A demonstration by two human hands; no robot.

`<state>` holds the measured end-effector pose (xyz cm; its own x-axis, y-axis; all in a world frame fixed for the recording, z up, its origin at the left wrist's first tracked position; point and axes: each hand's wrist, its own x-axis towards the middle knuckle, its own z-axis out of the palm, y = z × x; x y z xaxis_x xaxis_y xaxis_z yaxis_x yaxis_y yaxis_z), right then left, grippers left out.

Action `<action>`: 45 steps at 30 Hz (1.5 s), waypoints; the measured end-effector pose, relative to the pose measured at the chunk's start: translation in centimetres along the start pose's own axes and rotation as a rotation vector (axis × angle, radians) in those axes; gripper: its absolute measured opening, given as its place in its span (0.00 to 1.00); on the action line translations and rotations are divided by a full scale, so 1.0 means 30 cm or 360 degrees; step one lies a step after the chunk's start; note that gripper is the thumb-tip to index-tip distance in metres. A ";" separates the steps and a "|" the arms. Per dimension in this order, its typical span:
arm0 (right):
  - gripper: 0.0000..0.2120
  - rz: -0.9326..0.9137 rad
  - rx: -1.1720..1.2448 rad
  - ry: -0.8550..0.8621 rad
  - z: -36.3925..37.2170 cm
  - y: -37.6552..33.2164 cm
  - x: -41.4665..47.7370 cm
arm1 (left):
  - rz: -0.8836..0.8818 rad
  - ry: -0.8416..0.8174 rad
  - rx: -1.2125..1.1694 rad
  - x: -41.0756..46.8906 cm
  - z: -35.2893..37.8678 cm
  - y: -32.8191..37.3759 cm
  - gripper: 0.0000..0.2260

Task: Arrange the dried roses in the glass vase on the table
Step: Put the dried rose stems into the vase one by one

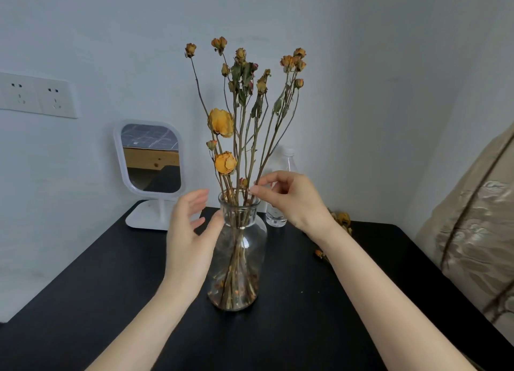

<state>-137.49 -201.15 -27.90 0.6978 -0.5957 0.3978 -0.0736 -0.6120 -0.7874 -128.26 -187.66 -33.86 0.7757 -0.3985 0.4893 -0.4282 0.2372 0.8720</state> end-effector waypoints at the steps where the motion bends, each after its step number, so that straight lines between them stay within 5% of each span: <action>1: 0.07 -0.0009 0.0019 0.0024 -0.009 0.011 -0.011 | 0.0114 0.0075 0.0035 -0.032 -0.003 0.000 0.17; 3: 0.07 -0.0008 0.0041 0.0046 -0.034 0.044 -0.042 | 0.0327 0.0061 0.0090 -0.095 0.001 0.001 0.18; 6: 0.04 0.0073 -0.0083 0.0023 -0.088 0.128 -0.110 | 0.0444 -0.0304 0.0140 -0.177 0.046 -0.007 0.11; 11: 0.08 0.0355 -0.0552 0.0051 -0.232 0.322 -0.255 | 0.0112 -0.1207 0.0296 -0.296 0.217 -0.076 0.12; 14: 0.10 0.0589 -0.0699 0.0182 -0.339 0.419 -0.330 | -0.0119 -0.1452 0.0484 -0.328 0.340 -0.123 0.09; 19: 0.09 0.0857 -0.0831 0.0176 -0.456 0.512 -0.411 | -0.0329 -0.1480 0.0674 -0.339 0.535 -0.151 0.08; 27: 0.06 0.0836 -0.1006 -0.0075 -0.434 0.544 -0.434 | -0.0514 -0.1453 0.0967 -0.377 0.717 -0.160 0.14; 33: 0.06 0.0930 -0.1266 -0.0272 -0.390 0.550 -0.402 | -0.0718 -0.1397 0.0824 -0.371 0.748 -0.181 0.11; 45: 0.08 0.0966 -0.1287 -0.0023 -0.379 0.564 -0.389 | -0.0806 -0.1281 0.0599 -0.329 0.700 -0.154 0.11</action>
<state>-154.98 -210.46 -40.52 0.3903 -0.9203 0.0261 -0.8759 -0.3799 -0.2974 -143.67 -203.44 -42.44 0.4239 -0.8845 -0.1948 -0.3620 -0.3626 0.8588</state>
